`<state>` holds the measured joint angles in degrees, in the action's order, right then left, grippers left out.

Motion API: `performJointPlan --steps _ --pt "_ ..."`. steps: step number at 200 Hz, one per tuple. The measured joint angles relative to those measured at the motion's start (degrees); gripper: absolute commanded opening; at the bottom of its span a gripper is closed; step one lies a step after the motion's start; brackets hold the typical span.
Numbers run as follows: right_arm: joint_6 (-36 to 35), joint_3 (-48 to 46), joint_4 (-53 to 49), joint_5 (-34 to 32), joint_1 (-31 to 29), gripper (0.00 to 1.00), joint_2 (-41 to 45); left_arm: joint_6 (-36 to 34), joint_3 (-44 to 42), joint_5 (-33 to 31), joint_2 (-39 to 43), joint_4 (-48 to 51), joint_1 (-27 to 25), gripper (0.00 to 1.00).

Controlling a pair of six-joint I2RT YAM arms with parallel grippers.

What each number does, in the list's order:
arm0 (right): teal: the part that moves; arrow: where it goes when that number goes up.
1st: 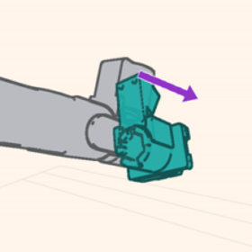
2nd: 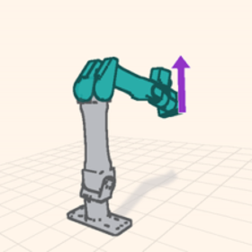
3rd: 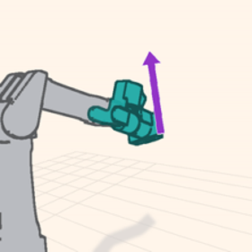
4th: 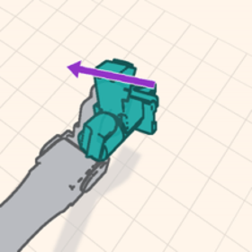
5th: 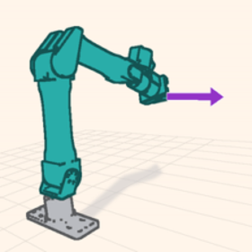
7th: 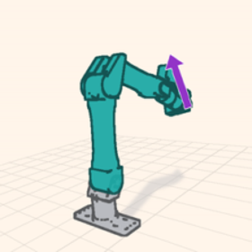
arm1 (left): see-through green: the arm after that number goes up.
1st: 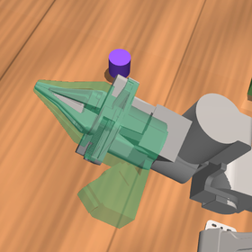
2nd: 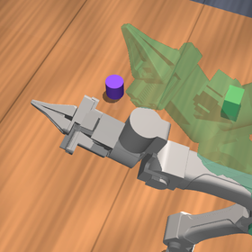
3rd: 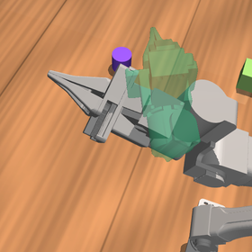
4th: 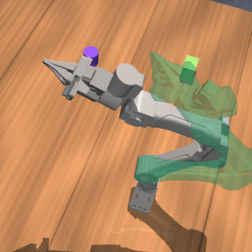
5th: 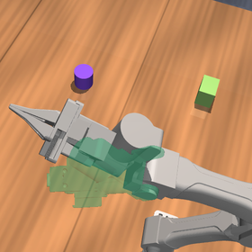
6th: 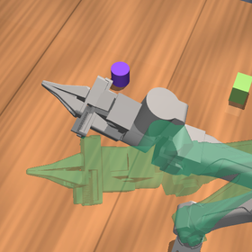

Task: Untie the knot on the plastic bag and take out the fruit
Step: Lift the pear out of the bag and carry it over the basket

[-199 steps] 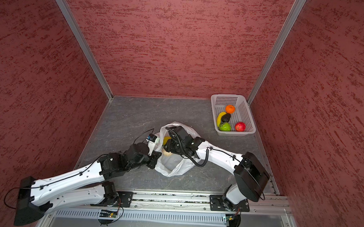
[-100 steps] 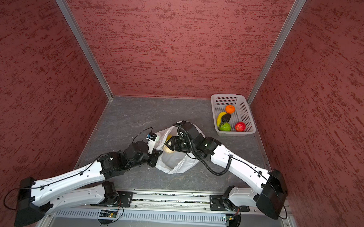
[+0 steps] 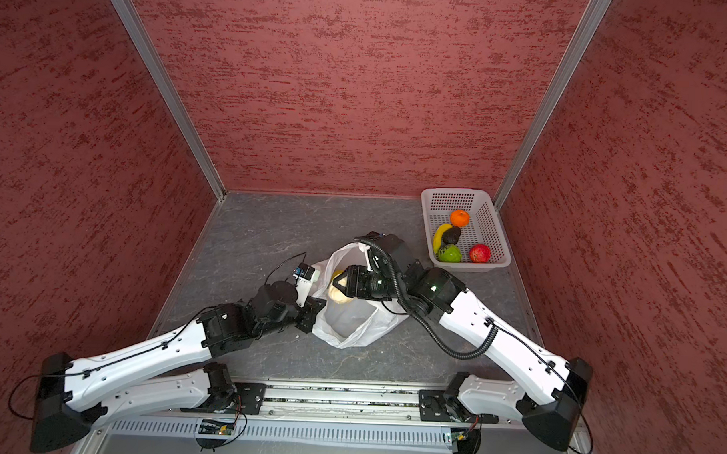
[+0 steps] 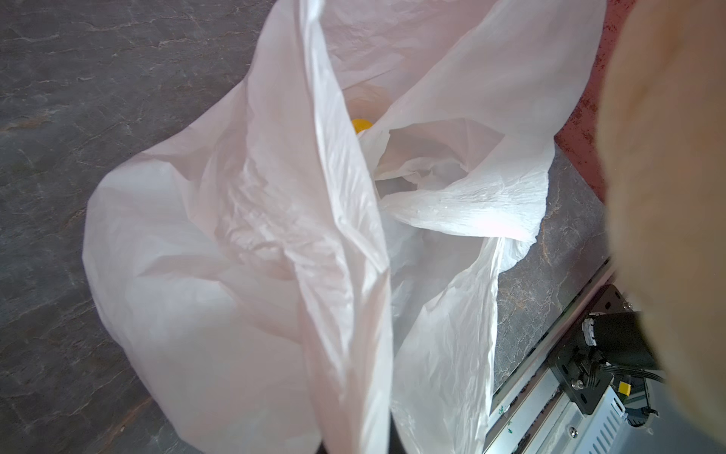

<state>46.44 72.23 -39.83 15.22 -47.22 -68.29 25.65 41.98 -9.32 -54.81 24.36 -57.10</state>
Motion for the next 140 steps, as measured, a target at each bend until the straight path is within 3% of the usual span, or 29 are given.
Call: performJointPlan --steps 34,106,140 --pt "-1.1 2.2 -1.2 0.7 8.8 0.47 1.7 0.0 0.0 -0.2 0.1 0.0 -0.1 0.0" --pt "-5.8 1.1 -0.4 7.0 38.6 0.47 2.5 0.0 0.0 -0.2 0.1 -0.7 -0.5 0.0" --pt "-8.2 -0.9 3.2 8.0 49.0 0.47 -1.8 0.0 0.0 -0.2 0.1 -1.2 -0.5 0.0"
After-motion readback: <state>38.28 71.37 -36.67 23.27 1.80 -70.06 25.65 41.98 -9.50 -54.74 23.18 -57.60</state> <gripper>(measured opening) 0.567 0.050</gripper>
